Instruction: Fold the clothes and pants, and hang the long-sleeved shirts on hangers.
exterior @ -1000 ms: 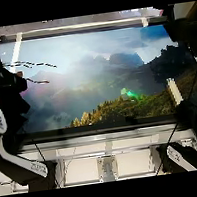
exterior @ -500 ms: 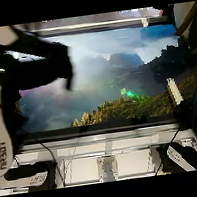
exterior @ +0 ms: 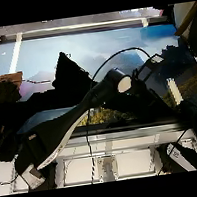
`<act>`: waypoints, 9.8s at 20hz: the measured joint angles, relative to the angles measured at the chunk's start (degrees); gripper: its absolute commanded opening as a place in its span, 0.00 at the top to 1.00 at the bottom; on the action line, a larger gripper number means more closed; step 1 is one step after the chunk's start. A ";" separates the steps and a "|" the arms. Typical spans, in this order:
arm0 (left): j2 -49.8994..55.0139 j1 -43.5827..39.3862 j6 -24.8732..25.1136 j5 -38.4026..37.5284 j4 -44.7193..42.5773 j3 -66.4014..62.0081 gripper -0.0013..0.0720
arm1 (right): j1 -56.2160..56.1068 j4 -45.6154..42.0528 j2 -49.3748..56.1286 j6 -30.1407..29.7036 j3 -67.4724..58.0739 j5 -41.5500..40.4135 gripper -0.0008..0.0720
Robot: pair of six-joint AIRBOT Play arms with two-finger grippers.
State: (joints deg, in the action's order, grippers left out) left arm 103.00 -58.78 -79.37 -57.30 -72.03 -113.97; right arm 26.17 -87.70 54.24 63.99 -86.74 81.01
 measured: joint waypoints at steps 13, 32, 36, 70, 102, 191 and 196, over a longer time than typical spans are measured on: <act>-10.05 42.34 -18.18 -17.35 -29.73 -0.52 0.34 | -25.31 45.79 8.92 -4.00 30.18 -17.62 0.04; 13.73 55.06 -1.55 -16.00 -6.43 0.83 0.81 | -61.31 76.22 40.06 -4.98 26.69 -43.36 0.04; 14.80 54.88 -1.31 -13.66 -5.70 0.83 0.90 | -61.64 80.11 49.64 -2.58 17.59 -40.48 0.05; 1.70 63.25 -2.14 -18.40 -8.68 0.85 0.96 | -52.54 55.39 44.65 12.98 -1.95 -21.51 0.98; -13.75 55.60 -5.31 -25.81 -11.28 31.78 0.96 | -42.66 45.35 32.39 7.54 29.86 -17.16 0.26; -38.49 60.00 -34.88 58.64 26.93 92.85 0.97 | 13.42 38.86 -2.05 -2.21 38.77 -9.77 0.34; -35.50 60.70 -34.64 61.33 25.11 89.42 0.96 | 13.44 34.71 -2.08 -2.23 38.77 -6.25 0.34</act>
State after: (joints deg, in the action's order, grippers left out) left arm 67.51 1.91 -114.02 4.03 -46.92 -24.56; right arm 39.62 -52.99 52.16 61.76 -47.97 74.76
